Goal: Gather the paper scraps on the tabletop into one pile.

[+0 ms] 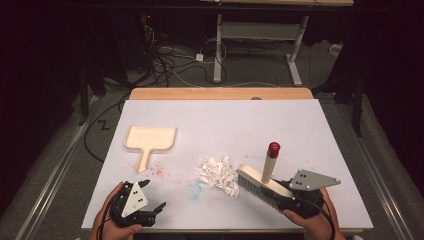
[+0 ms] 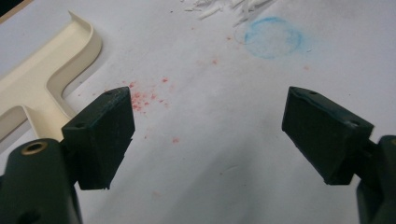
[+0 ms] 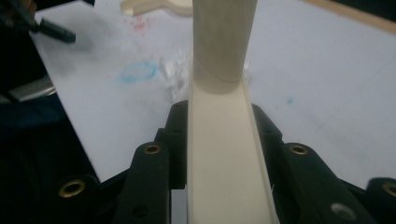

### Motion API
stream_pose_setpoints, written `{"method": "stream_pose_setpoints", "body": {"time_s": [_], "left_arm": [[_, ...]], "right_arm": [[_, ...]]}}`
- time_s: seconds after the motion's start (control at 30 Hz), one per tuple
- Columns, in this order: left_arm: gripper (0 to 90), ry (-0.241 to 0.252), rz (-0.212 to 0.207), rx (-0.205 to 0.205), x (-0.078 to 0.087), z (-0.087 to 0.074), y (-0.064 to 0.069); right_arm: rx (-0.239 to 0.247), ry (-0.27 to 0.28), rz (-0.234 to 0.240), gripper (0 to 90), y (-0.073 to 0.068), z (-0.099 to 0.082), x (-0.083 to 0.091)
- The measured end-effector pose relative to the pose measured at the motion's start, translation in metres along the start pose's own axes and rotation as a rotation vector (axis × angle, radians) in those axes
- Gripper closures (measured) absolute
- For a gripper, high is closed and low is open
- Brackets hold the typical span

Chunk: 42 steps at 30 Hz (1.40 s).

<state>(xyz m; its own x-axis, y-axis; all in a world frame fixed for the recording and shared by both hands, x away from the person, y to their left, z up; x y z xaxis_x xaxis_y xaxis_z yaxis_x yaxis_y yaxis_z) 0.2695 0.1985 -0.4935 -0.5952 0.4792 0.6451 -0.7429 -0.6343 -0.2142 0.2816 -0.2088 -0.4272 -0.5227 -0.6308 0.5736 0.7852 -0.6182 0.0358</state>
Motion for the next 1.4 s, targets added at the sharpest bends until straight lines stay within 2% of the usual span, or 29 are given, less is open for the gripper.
{"method": "stream_pose_setpoints", "body": {"time_s": [0.13,0.23,0.3,0.4,0.57,0.73,0.83,0.93,1.03,1.2,1.3,1.4], "left_arm": [[16.4,-0.002,-0.002,-0.004,-0.001,0.001,0.001],[16.4,-0.001,-0.005,-0.008,-0.001,0.001,0.001],[16.4,-0.002,-0.007,-0.008,-0.002,0.001,0.001],[16.4,-0.005,-0.012,-0.012,-0.003,0.002,0.002],[16.4,-0.008,-0.016,-0.016,-0.005,0.003,0.002],[16.4,-0.011,-0.021,-0.019,-0.007,0.004,0.003],[16.4,-0.011,-0.025,-0.018,-0.009,0.004,0.004],[16.4,-0.014,-0.028,-0.021,-0.01,0.005,0.004],[16.4,-0.015,-0.032,-0.026,-0.01,0.005,0.005],[16.4,-0.009,-0.031,-0.024,-0.008,0.005,0.005],[16.4,-0.009,-0.029,-0.025,-0.007,0.004,0.005],[16.4,-0.008,-0.028,-0.025,-0.007,0.005,0.004]], "right_arm": [[0.016,-0.051,0.027,67.8,-0.001,-0.016,-0.003],[0.02,-0.052,0.059,67.9,-0.005,-0.019,-0.012],[0.045,-0.044,0.068,67.9,-0.008,-0.015,-0.022],[0.055,-0.033,0.071,67.9,-0.01,-0.009,-0.036],[0.094,-0.022,0.056,68.0,-0.012,0.002,-0.063],[0.122,0.01,0.054,68.0,-0.012,0.014,-0.076],[0.11,0.034,0.059,68.0,-0.01,0.019,-0.08],[0.098,0.065,0.045,67.9,-0.008,0.024,-0.081],[0.091,0.084,0.06,67.9,-0.007,0.029,-0.08],[0.091,0.091,0.075,67.8,-0.007,0.027,-0.062],[0.073,0.107,0.059,67.8,-0.004,0.023,-0.05],[0.04,0.158,0.024,67.8,0.002,0.025,-0.035]]}}
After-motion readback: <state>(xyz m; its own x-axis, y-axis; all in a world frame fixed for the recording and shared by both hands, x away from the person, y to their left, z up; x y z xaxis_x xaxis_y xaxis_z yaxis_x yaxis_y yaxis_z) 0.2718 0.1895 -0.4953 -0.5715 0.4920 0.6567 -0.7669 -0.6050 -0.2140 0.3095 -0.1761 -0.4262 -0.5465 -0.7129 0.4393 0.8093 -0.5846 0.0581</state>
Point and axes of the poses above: each handheld gripper's, and its own axes: x roughly backward along the jaws, z roughly out of its top, y roughly to its right, the point moved 4 cm from there along -x, roughly forward along the jaws, and after that the axes turned 1 degree about -z, right-handed, at the moved point
